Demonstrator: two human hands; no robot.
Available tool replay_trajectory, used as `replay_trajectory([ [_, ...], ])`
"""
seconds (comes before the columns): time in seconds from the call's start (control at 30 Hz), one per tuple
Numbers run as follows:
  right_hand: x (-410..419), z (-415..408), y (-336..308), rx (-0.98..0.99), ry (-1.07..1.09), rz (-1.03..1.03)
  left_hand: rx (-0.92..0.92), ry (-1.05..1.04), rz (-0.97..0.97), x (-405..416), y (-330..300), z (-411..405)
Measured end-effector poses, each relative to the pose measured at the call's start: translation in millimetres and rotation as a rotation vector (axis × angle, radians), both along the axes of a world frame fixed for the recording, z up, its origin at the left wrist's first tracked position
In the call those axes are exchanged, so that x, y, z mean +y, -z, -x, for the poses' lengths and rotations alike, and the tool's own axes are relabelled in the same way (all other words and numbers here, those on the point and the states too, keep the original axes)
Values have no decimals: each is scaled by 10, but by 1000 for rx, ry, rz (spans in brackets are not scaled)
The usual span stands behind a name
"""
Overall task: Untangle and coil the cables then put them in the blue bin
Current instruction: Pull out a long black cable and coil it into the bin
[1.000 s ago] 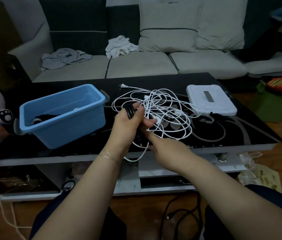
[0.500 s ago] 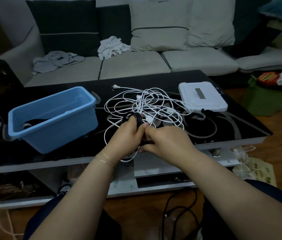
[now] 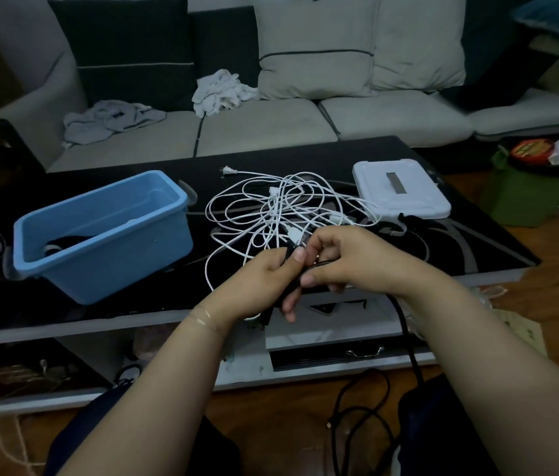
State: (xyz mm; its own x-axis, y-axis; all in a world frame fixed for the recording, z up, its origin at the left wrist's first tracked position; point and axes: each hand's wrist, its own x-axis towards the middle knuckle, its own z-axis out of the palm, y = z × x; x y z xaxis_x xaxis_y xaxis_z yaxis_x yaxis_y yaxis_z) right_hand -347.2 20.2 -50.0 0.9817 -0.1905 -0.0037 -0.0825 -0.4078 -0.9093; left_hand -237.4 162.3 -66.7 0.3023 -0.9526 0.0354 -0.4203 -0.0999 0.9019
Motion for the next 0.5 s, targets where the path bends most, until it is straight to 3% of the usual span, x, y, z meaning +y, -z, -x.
replay_trajectory([
  [0.17, -185, 111, -105, 11, -121, -210, 190, 102, -2, 12, -2, 11],
  [0.37, -205, 17, 28, -114, 150, 12, 344, 113, 105, 7, 16, 22],
  [0.5, -46, -104, 128, -236, 182, -77, 516, 77, 211, 7, -24, 64],
])
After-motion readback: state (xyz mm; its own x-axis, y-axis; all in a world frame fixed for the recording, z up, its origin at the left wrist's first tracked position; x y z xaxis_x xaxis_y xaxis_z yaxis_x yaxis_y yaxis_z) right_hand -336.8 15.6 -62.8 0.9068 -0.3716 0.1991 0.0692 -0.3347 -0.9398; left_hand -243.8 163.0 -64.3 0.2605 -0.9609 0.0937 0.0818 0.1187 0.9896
